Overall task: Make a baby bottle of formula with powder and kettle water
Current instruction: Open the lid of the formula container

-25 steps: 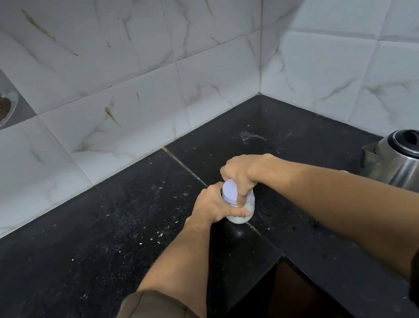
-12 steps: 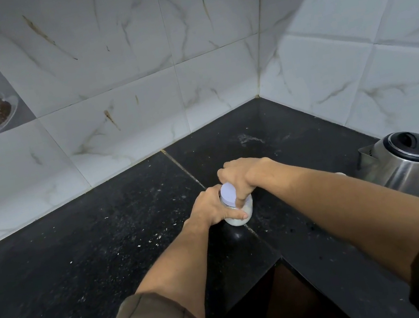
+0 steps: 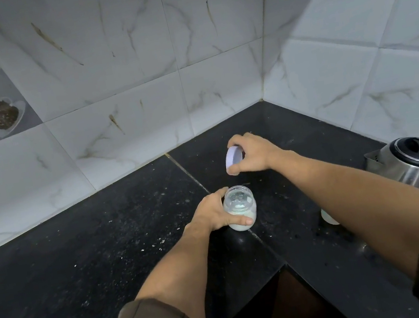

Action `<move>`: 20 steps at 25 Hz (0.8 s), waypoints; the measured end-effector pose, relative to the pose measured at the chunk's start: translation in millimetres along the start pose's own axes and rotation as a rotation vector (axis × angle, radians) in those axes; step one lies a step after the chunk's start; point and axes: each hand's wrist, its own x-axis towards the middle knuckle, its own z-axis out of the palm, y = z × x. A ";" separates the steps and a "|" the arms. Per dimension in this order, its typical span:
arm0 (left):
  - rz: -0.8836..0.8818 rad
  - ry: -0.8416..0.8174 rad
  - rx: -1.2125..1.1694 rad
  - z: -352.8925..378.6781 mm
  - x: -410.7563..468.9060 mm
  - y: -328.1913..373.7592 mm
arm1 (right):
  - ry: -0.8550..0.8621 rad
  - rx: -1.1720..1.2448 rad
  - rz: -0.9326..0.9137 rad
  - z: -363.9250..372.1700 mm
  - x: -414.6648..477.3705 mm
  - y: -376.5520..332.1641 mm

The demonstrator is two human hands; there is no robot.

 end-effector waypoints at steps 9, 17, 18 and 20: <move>-0.044 0.003 0.158 -17.7 8.3 -12.6 | -0.161 -0.109 0.253 39.4 16.4 39.3; -0.013 -0.090 0.243 -19.9 25.2 -15.7 | -0.278 -0.237 0.240 59.4 31.4 57.7; -0.010 -0.094 0.249 -21.1 26.7 -15.7 | -0.287 -0.253 0.233 60.2 31.9 57.6; -0.001 -0.090 0.259 -23.5 28.5 -14.4 | -0.298 -0.273 0.221 61.1 32.2 56.7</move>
